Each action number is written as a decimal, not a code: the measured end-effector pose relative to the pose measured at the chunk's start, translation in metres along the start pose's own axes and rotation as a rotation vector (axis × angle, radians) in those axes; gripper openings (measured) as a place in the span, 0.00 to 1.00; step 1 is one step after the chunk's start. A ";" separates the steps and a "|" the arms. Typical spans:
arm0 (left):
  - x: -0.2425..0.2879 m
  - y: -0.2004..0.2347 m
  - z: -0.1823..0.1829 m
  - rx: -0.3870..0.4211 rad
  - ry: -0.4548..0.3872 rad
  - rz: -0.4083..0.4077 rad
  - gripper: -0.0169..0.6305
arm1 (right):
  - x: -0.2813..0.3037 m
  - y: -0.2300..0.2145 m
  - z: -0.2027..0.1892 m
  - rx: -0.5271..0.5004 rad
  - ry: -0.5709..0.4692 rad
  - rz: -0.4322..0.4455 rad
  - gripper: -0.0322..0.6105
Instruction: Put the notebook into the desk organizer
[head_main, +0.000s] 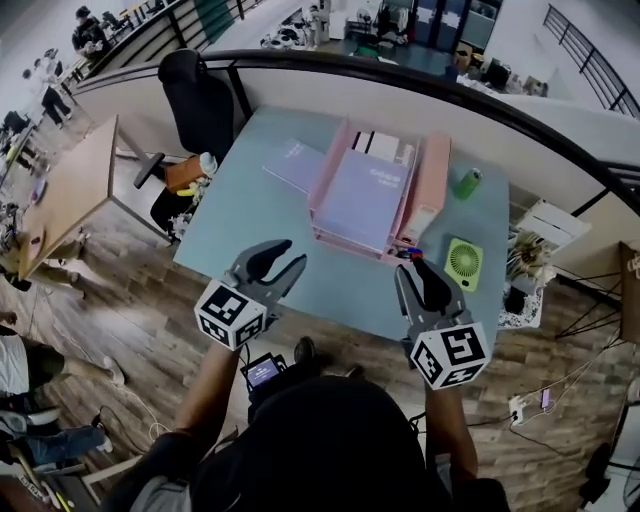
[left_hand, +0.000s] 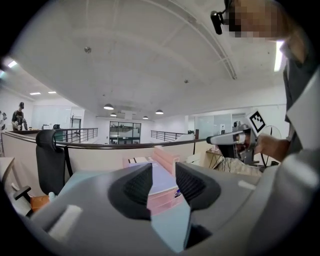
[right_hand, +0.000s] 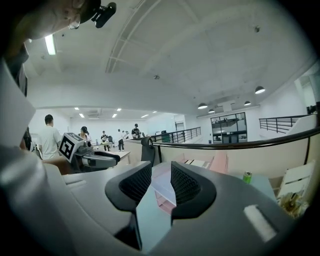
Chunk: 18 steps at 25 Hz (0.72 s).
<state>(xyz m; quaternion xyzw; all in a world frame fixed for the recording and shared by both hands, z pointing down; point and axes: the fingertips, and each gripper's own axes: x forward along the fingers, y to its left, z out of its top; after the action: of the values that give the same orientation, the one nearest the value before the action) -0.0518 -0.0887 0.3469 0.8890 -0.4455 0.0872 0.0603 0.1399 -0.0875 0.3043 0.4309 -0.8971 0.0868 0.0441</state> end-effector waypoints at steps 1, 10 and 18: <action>0.004 0.005 -0.001 -0.001 -0.001 -0.013 0.34 | 0.004 0.000 0.000 0.002 -0.001 -0.015 0.21; 0.030 0.046 -0.006 -0.015 0.006 -0.119 0.34 | 0.025 0.003 0.008 0.003 -0.006 -0.151 0.21; 0.045 0.075 -0.031 -0.044 0.044 -0.192 0.34 | 0.047 0.004 -0.011 0.010 0.033 -0.258 0.21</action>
<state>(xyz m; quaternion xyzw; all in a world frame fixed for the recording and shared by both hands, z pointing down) -0.0881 -0.1628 0.3885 0.9238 -0.3588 0.0910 0.0976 0.1074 -0.1192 0.3217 0.5417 -0.8329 0.0916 0.0675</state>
